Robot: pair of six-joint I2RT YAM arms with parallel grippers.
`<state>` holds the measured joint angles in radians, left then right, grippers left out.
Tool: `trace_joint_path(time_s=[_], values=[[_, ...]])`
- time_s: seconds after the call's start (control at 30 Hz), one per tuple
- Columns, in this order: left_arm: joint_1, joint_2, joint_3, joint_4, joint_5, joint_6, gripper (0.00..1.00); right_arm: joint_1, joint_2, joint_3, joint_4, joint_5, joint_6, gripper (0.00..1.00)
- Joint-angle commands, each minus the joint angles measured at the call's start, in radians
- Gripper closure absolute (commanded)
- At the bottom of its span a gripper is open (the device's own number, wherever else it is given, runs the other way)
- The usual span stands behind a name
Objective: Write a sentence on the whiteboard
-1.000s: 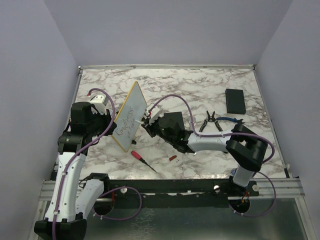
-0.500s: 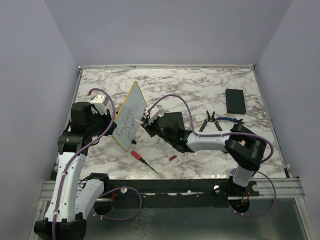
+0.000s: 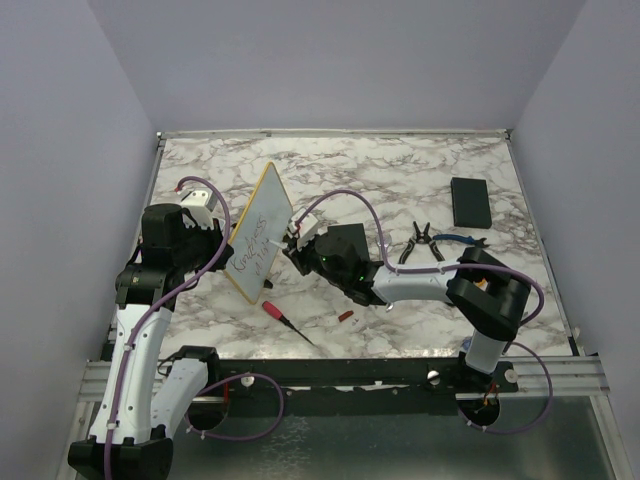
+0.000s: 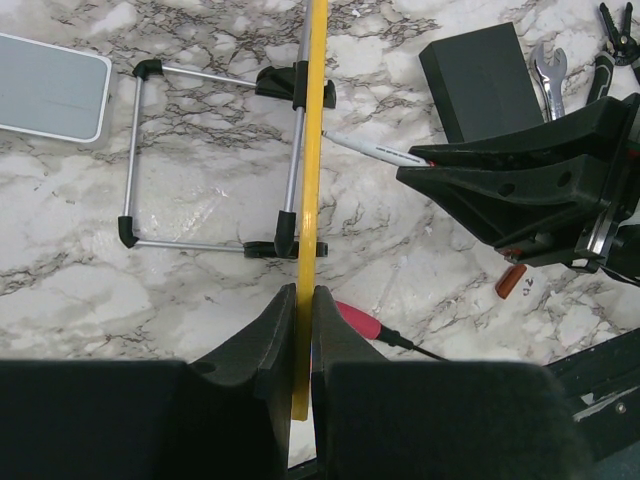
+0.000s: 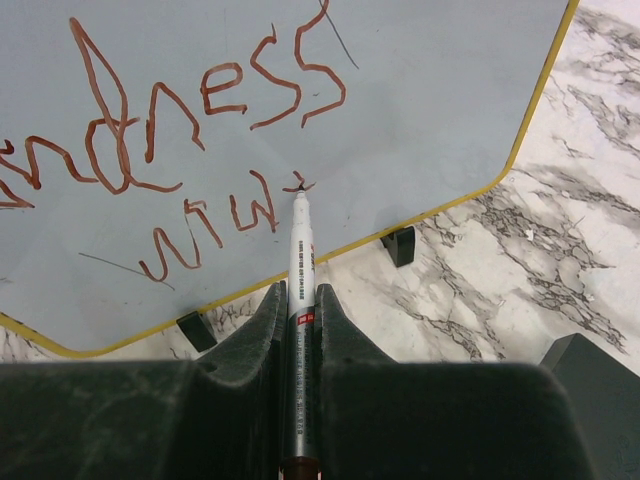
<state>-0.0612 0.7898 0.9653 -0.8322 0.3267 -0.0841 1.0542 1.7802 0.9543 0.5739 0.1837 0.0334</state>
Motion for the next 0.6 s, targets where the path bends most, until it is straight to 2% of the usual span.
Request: trace_joint_path(time_s=[0.0,0.57], values=[[-0.006,-0.009,-0.01,-0.012,0.016,0.008,0.9,0.0,0.024,-0.019,-0.026,-0.039,0.016,0.99],[-0.005,-0.011,-0.01,-0.012,0.016,0.008,0.9,0.0,0.052,0.022,-0.073,0.047,0.032,0.99]])
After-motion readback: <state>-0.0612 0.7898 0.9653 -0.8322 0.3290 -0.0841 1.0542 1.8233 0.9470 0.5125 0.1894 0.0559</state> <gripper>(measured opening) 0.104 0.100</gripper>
